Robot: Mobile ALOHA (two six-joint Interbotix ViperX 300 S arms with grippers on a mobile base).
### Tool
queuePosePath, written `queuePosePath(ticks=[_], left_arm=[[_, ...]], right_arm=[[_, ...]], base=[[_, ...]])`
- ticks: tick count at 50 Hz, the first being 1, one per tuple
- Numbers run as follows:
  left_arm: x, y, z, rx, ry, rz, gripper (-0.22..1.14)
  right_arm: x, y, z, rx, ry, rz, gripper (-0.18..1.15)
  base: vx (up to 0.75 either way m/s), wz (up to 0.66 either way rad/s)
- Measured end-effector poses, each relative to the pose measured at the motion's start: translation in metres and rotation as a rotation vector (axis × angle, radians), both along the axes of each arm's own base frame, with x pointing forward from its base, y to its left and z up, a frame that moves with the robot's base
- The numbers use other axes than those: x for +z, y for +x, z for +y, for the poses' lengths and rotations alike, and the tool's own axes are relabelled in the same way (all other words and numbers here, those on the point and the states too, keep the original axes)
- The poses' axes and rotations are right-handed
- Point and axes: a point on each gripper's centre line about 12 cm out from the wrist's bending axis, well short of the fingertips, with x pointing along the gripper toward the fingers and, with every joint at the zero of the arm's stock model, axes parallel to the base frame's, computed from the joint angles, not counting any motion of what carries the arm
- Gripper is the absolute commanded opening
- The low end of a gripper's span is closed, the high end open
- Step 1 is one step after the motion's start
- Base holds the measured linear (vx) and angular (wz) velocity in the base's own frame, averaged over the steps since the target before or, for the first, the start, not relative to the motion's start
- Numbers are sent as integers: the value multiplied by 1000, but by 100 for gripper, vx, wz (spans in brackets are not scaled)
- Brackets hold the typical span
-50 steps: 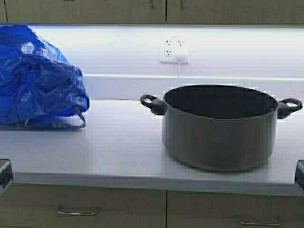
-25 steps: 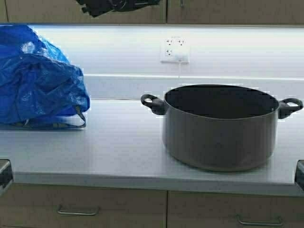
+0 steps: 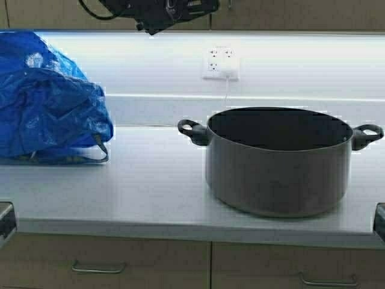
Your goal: Open the cabinet, put the pot inside, then close it
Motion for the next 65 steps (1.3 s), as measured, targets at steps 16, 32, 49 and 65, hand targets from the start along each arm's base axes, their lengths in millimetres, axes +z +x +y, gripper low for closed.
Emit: queuePosePath(ticks=[16, 32, 49, 65], left_arm=[[-3, 14, -3, 17, -15, -16, 97], [1, 21, -5, 14, -7, -15, -11], [4, 11, 6, -41, 54, 108, 3], [16, -58, 51, -77, 115, 214, 3]], right_arm=[[-2, 20, 3, -16, 10, -9, 96], [-6, 23, 8, -7, 10, 0, -6], [-4, 0, 3, 44, -3, 56, 7], [4, -62, -9, 223, -57, 191, 7]], base=[[0, 0], [-1, 0], [0, 0], [-2, -8]])
